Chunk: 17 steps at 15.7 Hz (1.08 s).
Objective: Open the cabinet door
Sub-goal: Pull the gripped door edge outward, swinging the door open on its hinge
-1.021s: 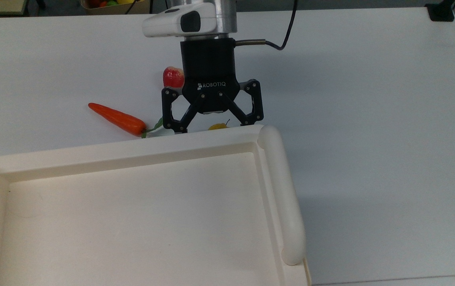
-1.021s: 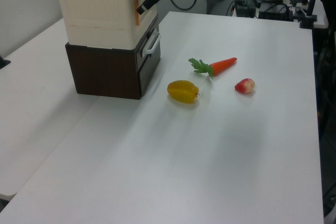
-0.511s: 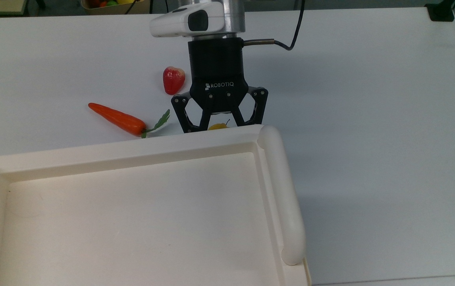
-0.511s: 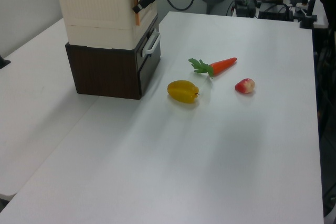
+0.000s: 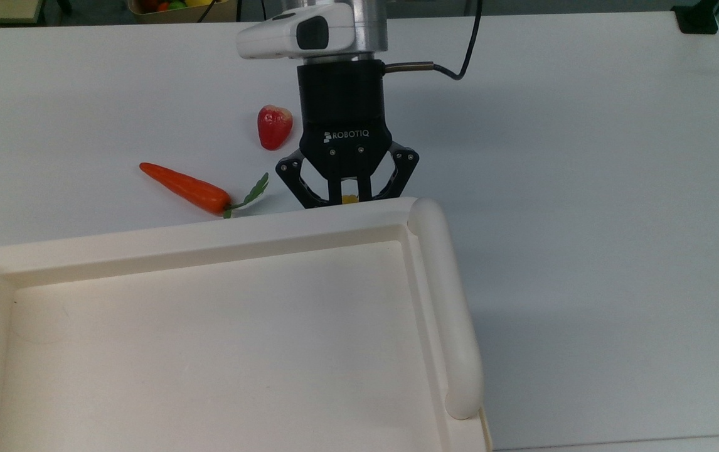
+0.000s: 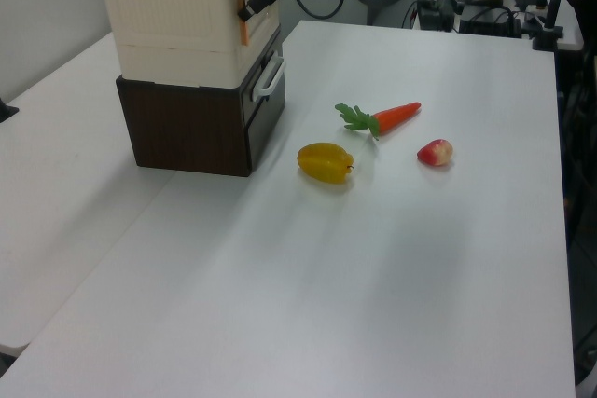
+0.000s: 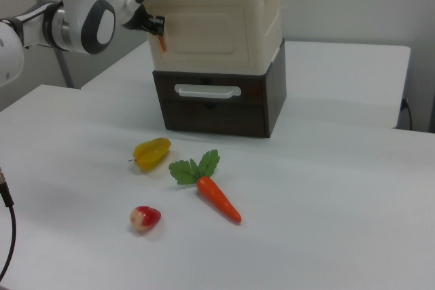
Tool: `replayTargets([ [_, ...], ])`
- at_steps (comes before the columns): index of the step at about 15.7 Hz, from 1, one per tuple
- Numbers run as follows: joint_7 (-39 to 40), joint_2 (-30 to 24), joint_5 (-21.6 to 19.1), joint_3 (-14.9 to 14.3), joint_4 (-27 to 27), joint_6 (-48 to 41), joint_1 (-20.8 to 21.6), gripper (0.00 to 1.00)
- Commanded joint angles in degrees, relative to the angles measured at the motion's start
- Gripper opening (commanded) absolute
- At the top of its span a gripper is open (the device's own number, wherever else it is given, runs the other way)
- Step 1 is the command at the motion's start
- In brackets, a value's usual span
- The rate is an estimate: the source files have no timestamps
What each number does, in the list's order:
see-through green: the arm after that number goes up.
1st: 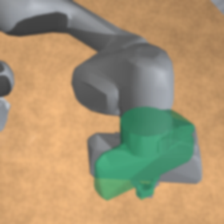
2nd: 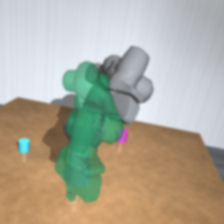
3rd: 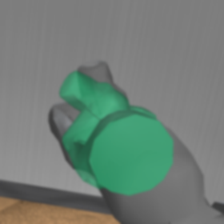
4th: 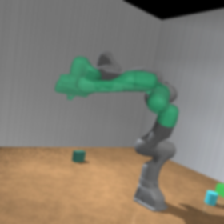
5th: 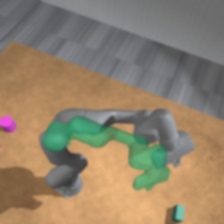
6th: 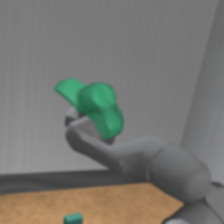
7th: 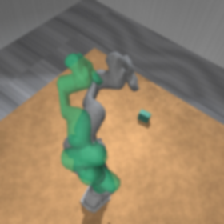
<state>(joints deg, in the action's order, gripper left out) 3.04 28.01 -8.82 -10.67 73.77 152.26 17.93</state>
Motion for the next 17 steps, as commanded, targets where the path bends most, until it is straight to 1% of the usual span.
replayTargets([
  [1, -2.25, 0.11, 0.82, -0.85, -0.21, 0.23, 0.96, 0.10],
  [3, -2.07, -0.68, 0.91, -0.85, 0.32, -0.30, 1.05, 0.08],
  [4, -1.98, -1.90, 0.82, -0.76, 1.54, -1.60, 0.97, 0.07],
  [5, -1.72, -3.13, 0.90, -0.76, 2.42, -4.49, 0.88, 0.06],
  [7, -0.93, -4.80, 0.64, -0.76, 2.43, -10.90, 0.53, 0.03],
  [9, -0.67, -6.38, -0.06, -0.76, 2.69, -14.96, 0.44, 0.01],
  [11, -0.75, -8.75, -0.15, -0.76, 4.62, -18.47, 0.35, 0.00],
  [13, -0.67, -11.92, -0.15, -0.76, 7.34, -22.51, -0.70, 0.01],
  [14, -0.58, -13.32, -0.15, -0.67, 8.14, -25.14, -1.40, 0.03],
  [15, -0.32, -14.38, -0.06, -0.67, 8.67, -28.30, -2.10, 0.08],
  [16, 1.25, -15.09, -0.06, -0.67, 8.76, -31.81, -2.98, 0.12],
  [17, 3.53, -15.62, -0.06, -0.67, 8.67, -35.59, -3.77, 0.20],
])
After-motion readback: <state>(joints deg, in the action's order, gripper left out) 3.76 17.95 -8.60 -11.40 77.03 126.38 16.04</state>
